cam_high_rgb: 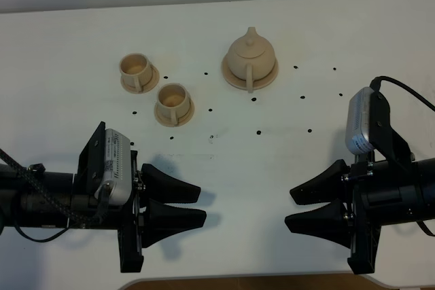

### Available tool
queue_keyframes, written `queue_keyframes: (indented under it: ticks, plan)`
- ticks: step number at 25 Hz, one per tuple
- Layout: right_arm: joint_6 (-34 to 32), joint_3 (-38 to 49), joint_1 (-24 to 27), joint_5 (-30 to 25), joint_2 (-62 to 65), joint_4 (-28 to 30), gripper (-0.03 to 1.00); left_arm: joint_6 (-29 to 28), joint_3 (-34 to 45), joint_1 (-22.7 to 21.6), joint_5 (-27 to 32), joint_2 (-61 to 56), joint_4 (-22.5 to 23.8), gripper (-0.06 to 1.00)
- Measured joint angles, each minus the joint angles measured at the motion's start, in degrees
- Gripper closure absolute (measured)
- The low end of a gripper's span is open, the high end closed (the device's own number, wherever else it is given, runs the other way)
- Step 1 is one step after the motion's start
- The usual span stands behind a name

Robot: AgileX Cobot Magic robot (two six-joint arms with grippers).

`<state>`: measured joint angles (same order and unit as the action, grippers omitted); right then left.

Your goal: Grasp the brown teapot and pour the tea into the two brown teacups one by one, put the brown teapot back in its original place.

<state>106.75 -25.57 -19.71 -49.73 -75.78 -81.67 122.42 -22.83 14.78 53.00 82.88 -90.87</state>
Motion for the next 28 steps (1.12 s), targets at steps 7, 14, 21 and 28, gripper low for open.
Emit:
queue_keyframes:
  ticks: [7,14,21,28]
  plan:
    - [0.0,0.0,0.0,0.0,0.0,0.0,0.57,0.0,0.0,0.0,-0.9,0.0,0.0,0.54]
    - [0.0,0.0,0.0,0.0,0.0,0.0,0.57,0.0,0.0,0.0,-1.2,0.0,0.0,0.54]
    - [0.0,0.0,0.0,0.0,0.0,0.0,0.57,-1.4,-0.4,0.0,-1.3,0.0,-3.5,0.54]
    - [-0.2,0.0,0.0,0.0,0.0,-2.3,0.57,-19.4,-8.5,-2.1,-2.7,0.2,1.6,0.54]
